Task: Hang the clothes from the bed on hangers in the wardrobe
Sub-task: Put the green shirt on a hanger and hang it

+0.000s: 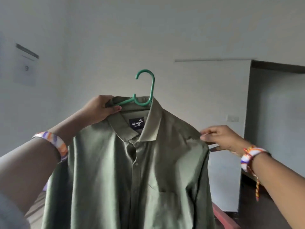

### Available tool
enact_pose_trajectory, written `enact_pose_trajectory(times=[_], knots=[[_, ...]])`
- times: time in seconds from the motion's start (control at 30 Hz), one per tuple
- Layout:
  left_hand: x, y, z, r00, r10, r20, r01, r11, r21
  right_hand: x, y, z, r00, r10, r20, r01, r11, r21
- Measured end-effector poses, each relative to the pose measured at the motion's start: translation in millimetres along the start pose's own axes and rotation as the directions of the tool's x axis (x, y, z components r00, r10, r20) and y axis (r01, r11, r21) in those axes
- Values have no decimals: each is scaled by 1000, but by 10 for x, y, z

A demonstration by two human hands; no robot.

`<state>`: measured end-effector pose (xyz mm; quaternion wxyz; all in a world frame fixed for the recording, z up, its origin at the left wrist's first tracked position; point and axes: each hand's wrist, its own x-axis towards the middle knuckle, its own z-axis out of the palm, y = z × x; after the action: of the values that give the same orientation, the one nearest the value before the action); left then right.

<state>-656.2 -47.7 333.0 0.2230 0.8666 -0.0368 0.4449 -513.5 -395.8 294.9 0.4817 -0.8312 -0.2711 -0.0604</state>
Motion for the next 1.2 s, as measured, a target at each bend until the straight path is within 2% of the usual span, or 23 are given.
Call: enact_pose_trajectory(times=[0.07,0.13,0.2,0.27,0.37,0.43,0.53,0.67,0.7,0.83,0.9,0.97,1.07,1.2], knots=[[35,19,54,999,33,34,-35,999,40,-122,186,-203,988,28,-149,-1,983,184],[52,24,134,996,37,78,-46,992,118,-227,232,-404,950,40,-310,42,966,254],[56,5,244,994,23,111,-38,990,138,-340,210,-594,922,63,-381,43,964,264],[34,43,381,989,47,138,-60,994,92,-474,154,-691,948,100,-302,-33,975,219],[35,263,607,973,148,174,-152,988,6,-637,178,-549,980,195,-50,-195,981,-5],[55,448,706,961,216,173,-211,976,-47,-696,263,-378,977,215,5,-213,972,-96],[121,641,783,945,276,176,-265,961,-82,-801,340,-392,982,132,-132,-148,983,-113],[103,854,868,906,356,228,-328,932,-154,-1102,272,-816,979,201,-43,-206,967,-149],[68,950,897,893,385,232,-346,919,-191,-1185,265,-924,973,224,-60,-230,964,-135],[-69,1410,1018,847,448,287,-327,864,-383,-1443,281,-1225,897,308,-318,-314,949,33],[-90,1662,1115,834,471,288,-318,836,-448,-1566,284,-1342,859,321,-398,-364,931,-36],[-90,1935,1233,847,471,247,-323,825,-464,-1747,283,-1484,838,293,-460,-365,928,-75],[-95,2372,1432,888,427,173,-296,816,-497,-2183,213,-1764,816,270,-511,-317,948,-5],[-125,2959,1800,892,424,158,-205,690,-694,-2983,120,-2302,820,283,-498,-280,956,84]])
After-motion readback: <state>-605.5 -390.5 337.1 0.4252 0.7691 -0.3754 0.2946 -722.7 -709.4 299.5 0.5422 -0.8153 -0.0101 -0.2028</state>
